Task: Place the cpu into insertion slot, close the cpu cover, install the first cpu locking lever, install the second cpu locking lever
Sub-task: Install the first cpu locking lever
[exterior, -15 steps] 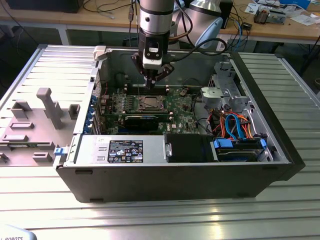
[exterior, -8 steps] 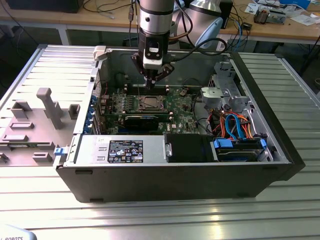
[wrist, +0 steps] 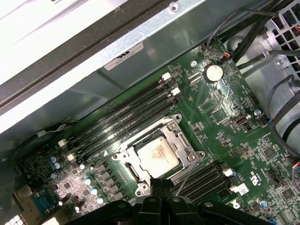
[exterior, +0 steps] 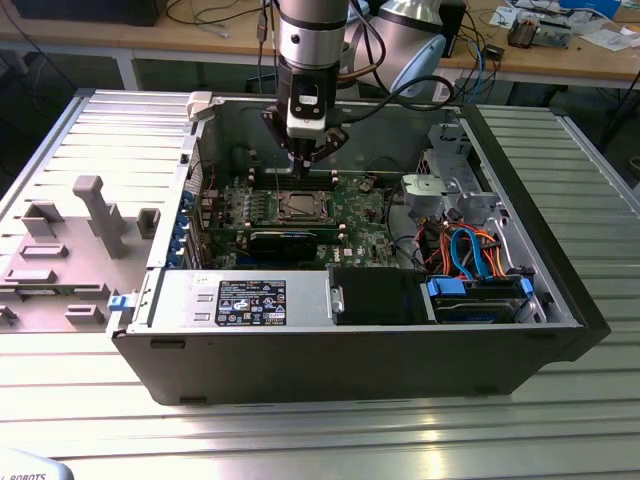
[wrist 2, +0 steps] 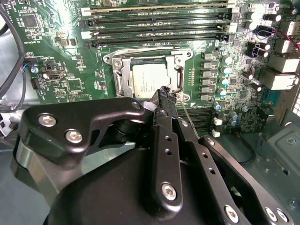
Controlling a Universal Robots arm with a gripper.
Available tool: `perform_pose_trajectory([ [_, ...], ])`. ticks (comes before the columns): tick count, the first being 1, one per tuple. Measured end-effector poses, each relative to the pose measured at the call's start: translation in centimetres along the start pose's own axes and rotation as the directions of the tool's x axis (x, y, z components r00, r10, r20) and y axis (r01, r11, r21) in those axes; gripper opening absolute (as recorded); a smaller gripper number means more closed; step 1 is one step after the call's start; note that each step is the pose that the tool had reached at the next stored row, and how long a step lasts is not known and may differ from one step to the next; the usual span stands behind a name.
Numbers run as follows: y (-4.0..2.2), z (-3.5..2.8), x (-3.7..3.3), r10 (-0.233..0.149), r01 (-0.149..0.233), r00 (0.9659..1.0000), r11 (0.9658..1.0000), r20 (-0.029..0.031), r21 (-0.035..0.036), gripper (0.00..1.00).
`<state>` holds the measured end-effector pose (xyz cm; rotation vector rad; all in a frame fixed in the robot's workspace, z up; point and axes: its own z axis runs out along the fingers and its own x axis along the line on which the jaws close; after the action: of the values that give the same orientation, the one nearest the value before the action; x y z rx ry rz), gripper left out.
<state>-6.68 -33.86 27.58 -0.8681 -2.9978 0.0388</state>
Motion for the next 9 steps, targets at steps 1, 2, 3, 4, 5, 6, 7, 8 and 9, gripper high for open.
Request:
perform_pose_trajectory([
  [1, 0.0, 0.0, 0.0, -0.004, 0.004, 1.0, 1.0, 0.0, -0.0002, 0.11],
  [2, 0.0, 0.0, 0.0, -0.006, 0.006, 1.0, 1.0, 0.0, -0.0002, 0.11],
  [3, 0.0, 0.0, 0.0, -0.008, 0.008, 1.0, 1.0, 0.0001, -0.0002, 0.11],
  [4, 0.0, 0.0, 0.0, -0.01, 0.01, 1.0, 1.0, 0.0001, -0.0002, 0.11],
  [5, 0.0, 0.0, 0.0, -0.01, 0.01, 0.9999, 0.9999, 0.0001, -0.0001, 0.11],
  [6, 0.0, 0.0, 0.0, -0.012, 0.012, 0.9999, 0.9999, 0.0002, 0.0, 0.11],
  [7, 0.0, 0.0, 0.0, -0.012, 0.012, 0.9999, 0.9999, 0.0002, 0.0, 0.11],
  [8, 0.0, 0.0, 0.0, -0.012, 0.012, 0.9999, 0.9999, 0.0002, 0.0, 0.11],
  [9, 0.0, 0.0, 0.0, -0.012, 0.012, 0.9999, 0.9999, 0.0002, -0.0001, 0.11],
])
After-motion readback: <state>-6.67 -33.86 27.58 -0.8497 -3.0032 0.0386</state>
